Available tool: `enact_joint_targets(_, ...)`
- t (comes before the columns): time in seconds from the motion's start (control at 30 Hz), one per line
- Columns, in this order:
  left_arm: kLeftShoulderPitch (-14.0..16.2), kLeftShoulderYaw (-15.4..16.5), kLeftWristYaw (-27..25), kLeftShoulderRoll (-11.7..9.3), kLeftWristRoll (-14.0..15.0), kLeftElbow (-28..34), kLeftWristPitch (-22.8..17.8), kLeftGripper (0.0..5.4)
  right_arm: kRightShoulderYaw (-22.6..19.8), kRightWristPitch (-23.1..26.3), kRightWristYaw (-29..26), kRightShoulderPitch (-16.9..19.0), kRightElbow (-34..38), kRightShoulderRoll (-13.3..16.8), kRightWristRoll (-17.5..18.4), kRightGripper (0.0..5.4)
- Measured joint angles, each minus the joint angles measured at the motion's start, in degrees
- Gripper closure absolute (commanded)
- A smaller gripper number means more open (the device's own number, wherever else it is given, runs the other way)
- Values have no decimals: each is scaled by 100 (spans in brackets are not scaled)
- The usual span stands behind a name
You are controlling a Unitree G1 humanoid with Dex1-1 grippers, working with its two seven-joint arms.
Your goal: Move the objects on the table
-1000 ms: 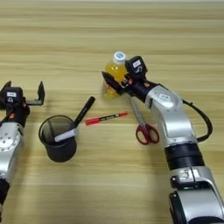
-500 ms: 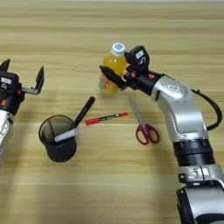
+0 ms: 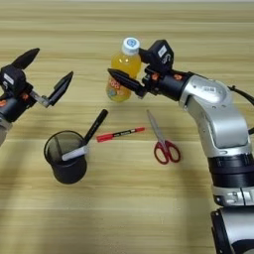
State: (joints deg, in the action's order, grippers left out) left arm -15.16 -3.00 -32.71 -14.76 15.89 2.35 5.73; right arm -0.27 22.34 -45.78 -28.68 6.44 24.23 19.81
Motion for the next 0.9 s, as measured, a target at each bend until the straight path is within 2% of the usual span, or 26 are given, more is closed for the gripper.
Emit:
enact_joint_targets(0.17, 118, -286, -359, 6, 193, 353, -339, 0, 48, 102, -101, 8, 420, 38, 190, 178)
enact_joint_targets(0.37, 124, -655, -671, 7, 202, 488, -525, 0, 278, 217, -197, 126, 719, 48, 258, 178)
enact_joint_targets(0.83, 121, -938, -880, 13, 161, 495, -532, 0, 722, 359, -424, 434, 1342, 191, 371, 178)
enact_joint_targets(0.9, 135, -978, -941, 8, 145, 492, -527, 23, 753, 382, -447, 442, 1373, 200, 375, 178)
